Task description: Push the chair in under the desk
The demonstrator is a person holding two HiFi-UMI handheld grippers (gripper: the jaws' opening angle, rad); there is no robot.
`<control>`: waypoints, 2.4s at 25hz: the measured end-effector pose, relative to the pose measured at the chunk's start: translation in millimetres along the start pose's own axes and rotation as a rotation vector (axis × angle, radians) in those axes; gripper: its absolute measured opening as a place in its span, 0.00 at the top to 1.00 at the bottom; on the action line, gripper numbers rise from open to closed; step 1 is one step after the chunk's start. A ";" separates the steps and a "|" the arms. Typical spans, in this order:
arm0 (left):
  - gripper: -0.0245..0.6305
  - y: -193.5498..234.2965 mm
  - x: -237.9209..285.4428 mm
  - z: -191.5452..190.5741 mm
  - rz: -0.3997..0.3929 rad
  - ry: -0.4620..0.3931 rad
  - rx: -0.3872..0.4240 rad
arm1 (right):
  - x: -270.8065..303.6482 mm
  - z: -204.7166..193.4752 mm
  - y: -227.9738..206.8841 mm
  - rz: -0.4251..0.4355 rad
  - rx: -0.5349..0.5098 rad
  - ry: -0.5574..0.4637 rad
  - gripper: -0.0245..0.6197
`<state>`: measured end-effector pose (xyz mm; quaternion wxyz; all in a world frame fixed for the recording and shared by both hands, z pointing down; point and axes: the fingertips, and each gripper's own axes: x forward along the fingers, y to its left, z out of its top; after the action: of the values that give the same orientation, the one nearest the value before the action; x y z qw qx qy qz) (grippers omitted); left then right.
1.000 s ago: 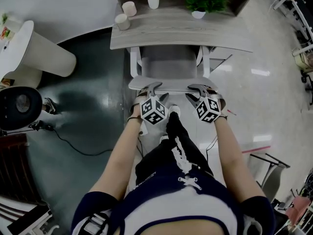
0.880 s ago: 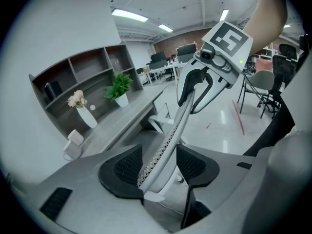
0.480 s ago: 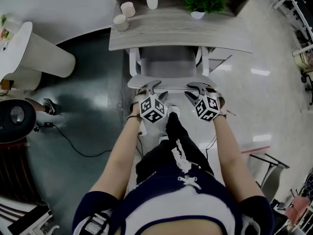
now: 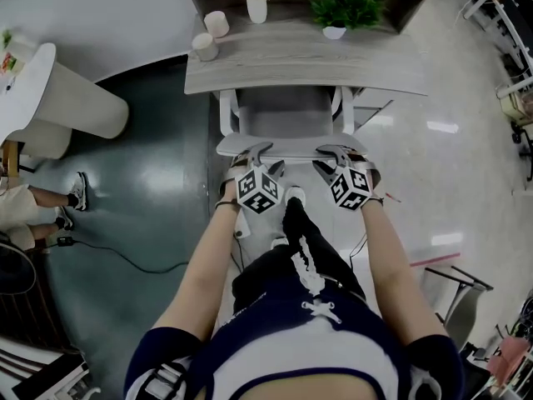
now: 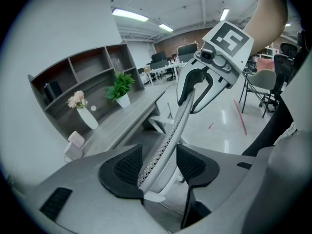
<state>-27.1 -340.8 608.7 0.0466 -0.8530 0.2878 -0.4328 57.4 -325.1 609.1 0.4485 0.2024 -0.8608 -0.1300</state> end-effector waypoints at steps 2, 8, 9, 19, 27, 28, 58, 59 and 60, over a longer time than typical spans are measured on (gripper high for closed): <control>0.62 1.3 1.4 0.6 0.001 0.000 0.002 | 0.9 -0.5 -1.9 -0.001 0.000 0.000 0.80; 0.62 6.8 4.8 2.4 0.000 0.001 0.002 | 3.5 -0.6 -8.6 -0.002 -0.001 -0.001 0.80; 0.62 7.5 5.2 2.7 0.000 0.000 0.002 | 3.8 -0.6 -9.5 -0.003 -0.002 0.000 0.80; 0.63 19.9 13.8 8.3 0.002 -0.003 0.009 | 9.8 -3.5 -25.1 -0.014 -0.005 0.005 0.80; 0.63 30.0 19.3 12.9 0.006 -0.008 0.014 | 13.7 -4.1 -37.3 -0.014 -0.009 0.004 0.79; 0.63 30.1 18.8 13.0 0.012 -0.012 0.019 | 13.5 -3.9 -37.3 -0.019 -0.013 0.002 0.79; 0.63 28.3 -2.0 28.0 0.060 -0.117 -0.046 | 3.4 7.5 -37.0 -0.076 0.064 -0.011 0.78; 0.63 29.5 -8.1 32.5 0.070 -0.142 -0.071 | -1.2 13.2 -38.4 -0.086 0.093 -0.037 0.79; 0.64 31.3 -14.0 37.2 0.078 -0.168 -0.101 | -6.3 19.7 -41.2 -0.098 0.126 -0.068 0.79</control>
<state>-19.2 -365.6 565.4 0.0441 -0.8758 0.3374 -0.3423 53.9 -357.8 576.9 0.3987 0.2677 -0.8709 -0.1042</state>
